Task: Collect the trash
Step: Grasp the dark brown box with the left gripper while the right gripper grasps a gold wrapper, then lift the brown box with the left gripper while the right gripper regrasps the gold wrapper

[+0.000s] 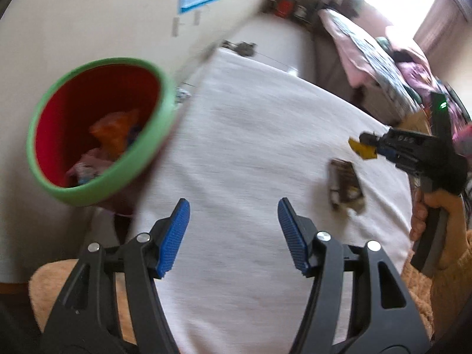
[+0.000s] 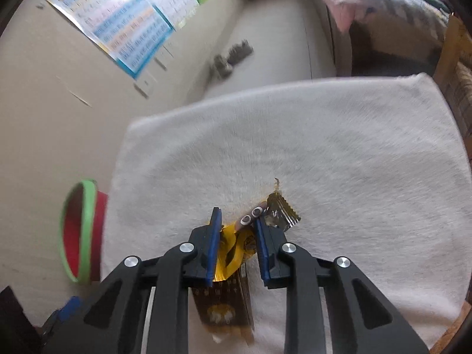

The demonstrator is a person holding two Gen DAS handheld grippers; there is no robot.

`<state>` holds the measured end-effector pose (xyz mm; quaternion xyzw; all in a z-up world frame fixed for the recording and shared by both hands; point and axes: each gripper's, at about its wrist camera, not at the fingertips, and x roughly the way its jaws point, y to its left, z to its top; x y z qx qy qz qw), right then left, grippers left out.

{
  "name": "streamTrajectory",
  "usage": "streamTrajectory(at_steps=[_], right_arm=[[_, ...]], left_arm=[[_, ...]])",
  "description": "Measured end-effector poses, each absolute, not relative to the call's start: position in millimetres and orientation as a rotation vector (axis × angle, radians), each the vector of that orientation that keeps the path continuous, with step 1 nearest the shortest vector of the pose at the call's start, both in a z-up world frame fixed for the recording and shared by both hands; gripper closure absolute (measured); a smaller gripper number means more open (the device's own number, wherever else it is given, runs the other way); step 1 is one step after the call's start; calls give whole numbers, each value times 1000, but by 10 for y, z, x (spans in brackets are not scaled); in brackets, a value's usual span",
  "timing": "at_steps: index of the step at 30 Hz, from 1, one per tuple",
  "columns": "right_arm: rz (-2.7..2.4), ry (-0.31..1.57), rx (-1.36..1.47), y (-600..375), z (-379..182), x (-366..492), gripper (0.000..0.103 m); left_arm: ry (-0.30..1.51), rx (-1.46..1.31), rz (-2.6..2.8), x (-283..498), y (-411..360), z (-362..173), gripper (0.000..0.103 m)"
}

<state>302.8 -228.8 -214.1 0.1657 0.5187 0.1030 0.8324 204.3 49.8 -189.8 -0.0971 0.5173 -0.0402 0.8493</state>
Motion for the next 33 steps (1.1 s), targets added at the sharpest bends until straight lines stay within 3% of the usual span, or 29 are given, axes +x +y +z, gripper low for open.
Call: streamTrajectory(at_steps=[5, 10, 16, 18, 25, 30, 32, 33], right_arm=[[238, 1051, 224, -2465, -1936, 2406, 81], [214, 1131, 238, -2629, -2244, 1806, 81], [265, 1153, 277, -2657, -2324, 1779, 80], [294, 1148, 260, -2586, -2299, 1785, 80], [360, 1163, 284, -2564, -2317, 1757, 76], [387, 1171, 277, -2502, -2330, 1732, 62], [374, 1162, 284, -2511, -2322, 1732, 47], [364, 1157, 291, -2526, -2312, 1724, 45]], left_arm=[[1123, -141, -203, 2290, -140, -1965, 40], [1179, -127, -252, 2546, -654, -2160, 36], [1226, -95, -265, 2718, -1059, -2336, 37], [1258, -66, -259, 2746, -1125, -2404, 49], [1254, -50, -296, 2625, -1030, -2326, 54], [1243, 40, -289, 2363, -807, -2237, 54], [1248, 45, -279, 2295, -738, -2255, 54], [1249, 43, -270, 2266, -704, -2267, 53]])
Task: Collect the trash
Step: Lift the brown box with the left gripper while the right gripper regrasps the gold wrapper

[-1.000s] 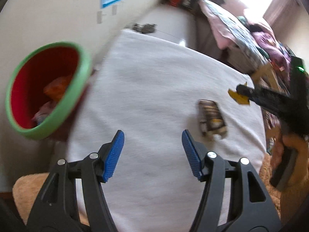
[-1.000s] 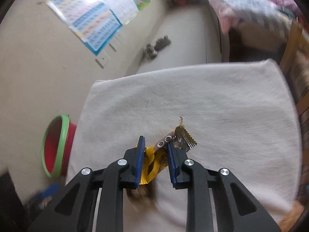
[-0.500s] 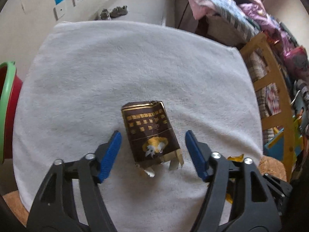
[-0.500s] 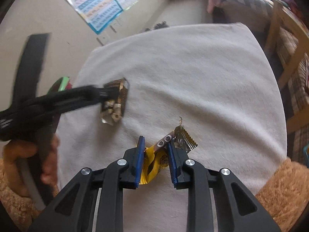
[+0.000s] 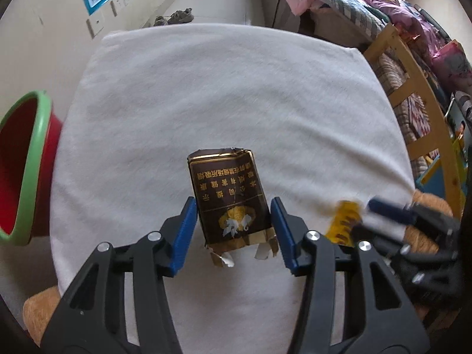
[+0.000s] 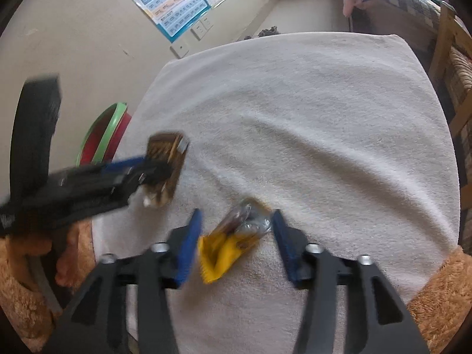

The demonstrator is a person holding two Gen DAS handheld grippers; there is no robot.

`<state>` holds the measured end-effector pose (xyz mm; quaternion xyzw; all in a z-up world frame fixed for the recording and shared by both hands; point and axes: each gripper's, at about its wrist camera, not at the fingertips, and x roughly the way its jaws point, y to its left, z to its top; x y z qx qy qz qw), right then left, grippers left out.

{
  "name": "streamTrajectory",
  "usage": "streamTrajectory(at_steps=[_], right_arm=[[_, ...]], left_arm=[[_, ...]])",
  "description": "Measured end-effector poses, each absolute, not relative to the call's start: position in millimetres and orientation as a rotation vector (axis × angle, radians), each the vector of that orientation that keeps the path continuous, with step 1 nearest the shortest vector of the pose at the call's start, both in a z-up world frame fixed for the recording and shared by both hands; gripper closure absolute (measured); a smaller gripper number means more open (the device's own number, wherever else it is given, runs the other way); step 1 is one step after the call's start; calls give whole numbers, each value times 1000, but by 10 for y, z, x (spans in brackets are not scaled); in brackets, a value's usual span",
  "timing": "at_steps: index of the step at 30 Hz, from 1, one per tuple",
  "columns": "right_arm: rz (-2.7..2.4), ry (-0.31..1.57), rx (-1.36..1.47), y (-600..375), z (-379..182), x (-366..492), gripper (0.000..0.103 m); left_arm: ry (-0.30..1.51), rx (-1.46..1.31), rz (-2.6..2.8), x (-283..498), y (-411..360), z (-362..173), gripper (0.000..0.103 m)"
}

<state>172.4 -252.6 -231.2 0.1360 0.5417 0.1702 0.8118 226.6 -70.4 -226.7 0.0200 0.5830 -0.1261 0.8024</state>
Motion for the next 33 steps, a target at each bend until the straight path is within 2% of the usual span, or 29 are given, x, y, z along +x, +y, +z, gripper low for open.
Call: streamTrajectory(at_steps=[9, 11, 14, 17, 25, 31, 33], right_arm=[[368, 1178, 352, -2558, -2289, 1699, 44], [377, 1189, 353, -2522, -2298, 1700, 44], [388, 1211, 366, -2497, -2306, 1670, 44], [396, 1225, 380, -2489, -2301, 1611, 44], [385, 1246, 369, -2493, -2335, 1568, 43], [364, 1265, 363, -2520, -2347, 1538, 43], [357, 1264, 366, -2542, -2330, 1509, 43]], left_arm=[[1241, -58, -240, 2171, -577, -2325, 49], [1222, -47, -234, 2166, -594, -2316, 38], [1180, -32, -204, 2156, -593, -2287, 29], [1149, -35, -189, 2157, -564, -2261, 26], [1250, -115, -165, 2222, -479, -2408, 26], [1280, -129, -204, 2225, -510, -2468, 51], [1267, -97, -211, 2208, -556, -2452, 53]])
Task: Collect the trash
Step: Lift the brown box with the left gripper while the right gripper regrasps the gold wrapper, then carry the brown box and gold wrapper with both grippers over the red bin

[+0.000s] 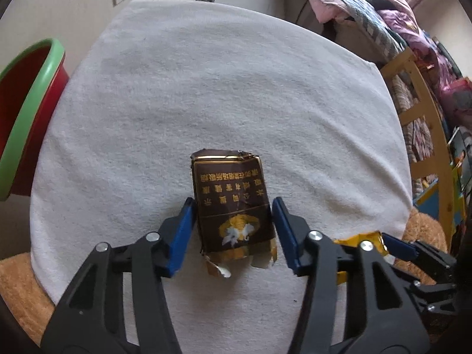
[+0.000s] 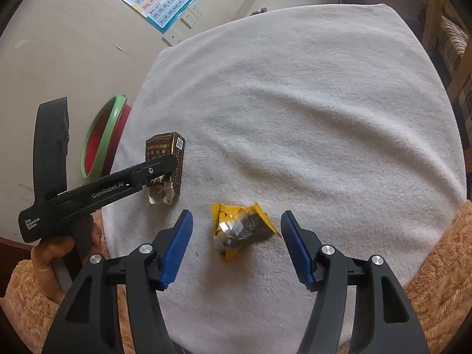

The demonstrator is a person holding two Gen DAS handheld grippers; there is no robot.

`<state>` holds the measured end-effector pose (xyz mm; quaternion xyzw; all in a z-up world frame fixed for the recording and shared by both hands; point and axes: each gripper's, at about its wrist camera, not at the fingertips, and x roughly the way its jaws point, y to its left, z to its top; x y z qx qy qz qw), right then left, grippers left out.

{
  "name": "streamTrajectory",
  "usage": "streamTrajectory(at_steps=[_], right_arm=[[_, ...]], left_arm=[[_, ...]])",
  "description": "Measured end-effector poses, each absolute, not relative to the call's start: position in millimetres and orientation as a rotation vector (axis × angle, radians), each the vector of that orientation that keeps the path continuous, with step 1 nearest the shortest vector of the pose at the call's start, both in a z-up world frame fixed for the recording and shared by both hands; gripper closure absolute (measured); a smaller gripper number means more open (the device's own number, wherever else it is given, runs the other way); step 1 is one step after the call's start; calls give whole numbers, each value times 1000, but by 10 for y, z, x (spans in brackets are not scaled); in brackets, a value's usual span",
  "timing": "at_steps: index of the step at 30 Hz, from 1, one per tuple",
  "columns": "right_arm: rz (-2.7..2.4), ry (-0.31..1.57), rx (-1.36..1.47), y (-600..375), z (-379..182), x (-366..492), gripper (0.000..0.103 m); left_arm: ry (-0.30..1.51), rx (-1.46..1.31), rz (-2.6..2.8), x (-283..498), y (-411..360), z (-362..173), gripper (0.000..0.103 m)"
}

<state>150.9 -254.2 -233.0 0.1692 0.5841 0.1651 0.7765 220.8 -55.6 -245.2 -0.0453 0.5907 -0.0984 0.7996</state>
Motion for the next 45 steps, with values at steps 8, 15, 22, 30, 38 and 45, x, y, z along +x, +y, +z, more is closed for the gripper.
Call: streamTrajectory(at_steps=[8, 15, 22, 30, 38, 45], right_arm=[[343, 1268, 376, -2558, -2347, 1499, 43], [372, 1294, 328, -2410, -2415, 1544, 43], [387, 1261, 311, -2379, -2344, 1535, 80], [399, 1188, 283, -2300, -2109, 1580, 82], [430, 1162, 237, -2038, -1966, 1689, 82], [469, 1143, 183, -1685, -1836, 1819, 82]], left_arm=[[1233, -74, -214, 2193, -556, -2380, 55], [1198, -114, -208, 2208, -454, -2259, 55], [1158, -134, -199, 2169, -321, -2120, 55], [1064, -116, -133, 2159, -123, -1828, 55], [1008, -132, -63, 2106, 184, -1679, 55], [976, -166, -11, 2037, 503, -1637, 55]])
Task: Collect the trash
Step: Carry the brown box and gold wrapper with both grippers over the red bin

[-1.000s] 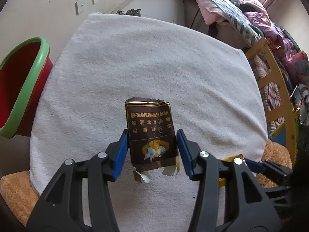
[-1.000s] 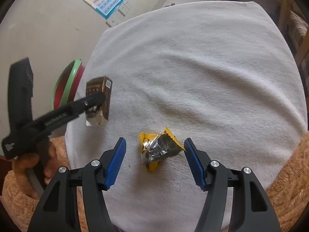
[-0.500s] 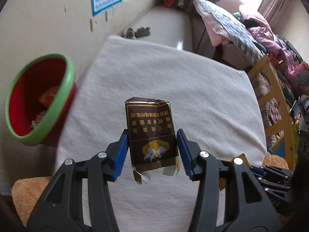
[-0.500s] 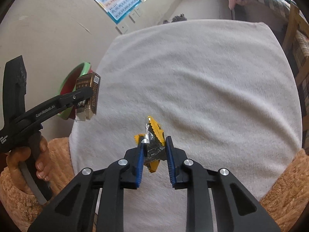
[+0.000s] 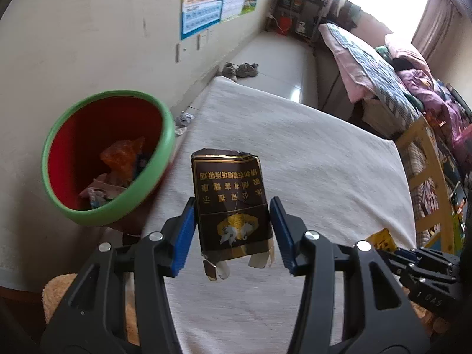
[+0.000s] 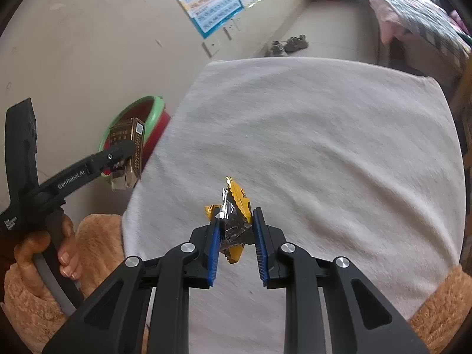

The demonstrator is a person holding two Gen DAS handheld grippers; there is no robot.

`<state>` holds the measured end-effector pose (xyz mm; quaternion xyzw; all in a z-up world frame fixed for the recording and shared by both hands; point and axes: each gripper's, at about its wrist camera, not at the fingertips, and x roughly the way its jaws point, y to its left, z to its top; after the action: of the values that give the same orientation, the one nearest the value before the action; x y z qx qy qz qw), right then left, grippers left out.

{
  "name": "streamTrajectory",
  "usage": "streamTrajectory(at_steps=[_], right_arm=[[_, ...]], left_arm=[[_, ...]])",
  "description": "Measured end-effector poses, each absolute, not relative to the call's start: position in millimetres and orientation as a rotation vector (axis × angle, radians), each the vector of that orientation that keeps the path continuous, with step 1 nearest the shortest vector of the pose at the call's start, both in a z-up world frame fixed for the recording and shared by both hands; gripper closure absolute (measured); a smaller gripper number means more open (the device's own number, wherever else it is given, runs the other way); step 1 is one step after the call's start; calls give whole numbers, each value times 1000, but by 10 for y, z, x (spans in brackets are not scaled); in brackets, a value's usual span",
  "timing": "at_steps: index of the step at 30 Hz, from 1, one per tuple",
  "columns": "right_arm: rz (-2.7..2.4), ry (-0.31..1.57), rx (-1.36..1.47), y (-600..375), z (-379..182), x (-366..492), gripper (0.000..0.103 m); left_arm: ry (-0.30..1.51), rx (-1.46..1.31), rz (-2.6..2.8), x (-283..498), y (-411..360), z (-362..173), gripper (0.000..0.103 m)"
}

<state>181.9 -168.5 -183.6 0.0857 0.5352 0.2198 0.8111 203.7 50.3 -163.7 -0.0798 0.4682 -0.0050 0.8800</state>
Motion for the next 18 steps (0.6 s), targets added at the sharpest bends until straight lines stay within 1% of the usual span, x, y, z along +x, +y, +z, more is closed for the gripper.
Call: streamTrajectory(at_steps=[18], right_arm=[[626, 1059, 28, -417, -1525, 2215, 82]], left_arm=[[949, -281, 154, 1849, 1516, -1701, 55]])
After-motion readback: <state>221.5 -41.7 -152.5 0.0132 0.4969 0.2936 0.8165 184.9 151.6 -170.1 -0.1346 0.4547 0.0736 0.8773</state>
